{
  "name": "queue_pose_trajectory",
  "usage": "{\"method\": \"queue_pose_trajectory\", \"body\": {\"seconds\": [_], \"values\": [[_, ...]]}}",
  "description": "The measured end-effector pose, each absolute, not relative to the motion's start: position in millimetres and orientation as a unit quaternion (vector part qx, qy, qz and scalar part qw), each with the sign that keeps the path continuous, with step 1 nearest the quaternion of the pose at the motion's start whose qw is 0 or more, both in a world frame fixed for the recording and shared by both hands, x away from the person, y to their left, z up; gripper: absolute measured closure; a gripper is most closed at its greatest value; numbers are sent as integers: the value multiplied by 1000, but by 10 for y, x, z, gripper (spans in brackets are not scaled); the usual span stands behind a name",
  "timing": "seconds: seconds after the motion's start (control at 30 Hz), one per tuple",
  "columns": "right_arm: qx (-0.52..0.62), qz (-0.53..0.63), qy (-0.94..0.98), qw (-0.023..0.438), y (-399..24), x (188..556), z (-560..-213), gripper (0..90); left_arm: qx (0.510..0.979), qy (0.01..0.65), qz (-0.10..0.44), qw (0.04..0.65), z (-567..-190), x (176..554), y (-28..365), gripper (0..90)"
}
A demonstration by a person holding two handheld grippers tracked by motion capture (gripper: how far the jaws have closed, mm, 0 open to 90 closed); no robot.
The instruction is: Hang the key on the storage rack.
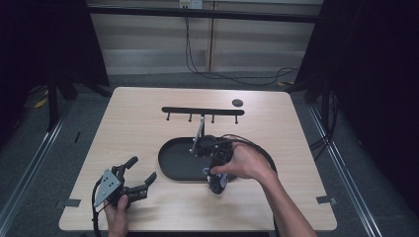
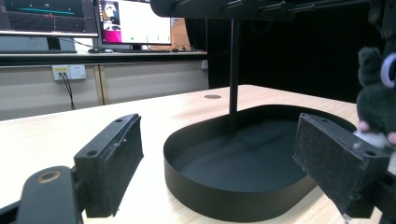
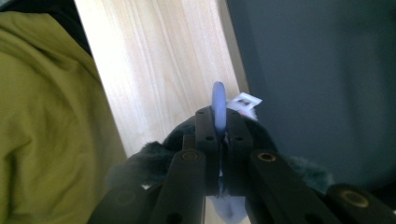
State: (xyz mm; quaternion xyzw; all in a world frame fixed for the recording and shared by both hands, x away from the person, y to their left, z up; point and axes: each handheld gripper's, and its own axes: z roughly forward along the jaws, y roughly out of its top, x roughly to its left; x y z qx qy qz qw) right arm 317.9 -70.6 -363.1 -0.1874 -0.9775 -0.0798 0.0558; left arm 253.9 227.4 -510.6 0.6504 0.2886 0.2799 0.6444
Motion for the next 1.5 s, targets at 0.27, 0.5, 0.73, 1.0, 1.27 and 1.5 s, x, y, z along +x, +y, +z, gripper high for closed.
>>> {"method": "queue_pose_trajectory", "body": {"seconds": [0.27, 0.5, 0.73, 1.0, 1.27, 1.5], "values": [[-191, -93, -976, 46, -749, 3232, -3462, 871, 650, 290, 281, 644, -5106, 2538, 2274, 154], [-185, -99, -977, 36, -779, 3289, -3364, 872, 649, 291, 280, 644, -5106, 2536, 2273, 154], [-184, -103, -977, 29, -775, 3339, -3266, 872, 650, 289, 281, 644, -5106, 2539, 2274, 154], [-177, -111, -978, 7, -748, 3465, -3153, 872, 649, 291, 280, 645, -5106, 2537, 2273, 154], [-182, -102, -978, 5, -785, 3642, -3087, 871, 649, 291, 280, 644, -5106, 2537, 2273, 154], [-185, -91, -978, 1, -804, 3745, -3052, 871, 649, 291, 280, 644, -5106, 2537, 2274, 154]]}}
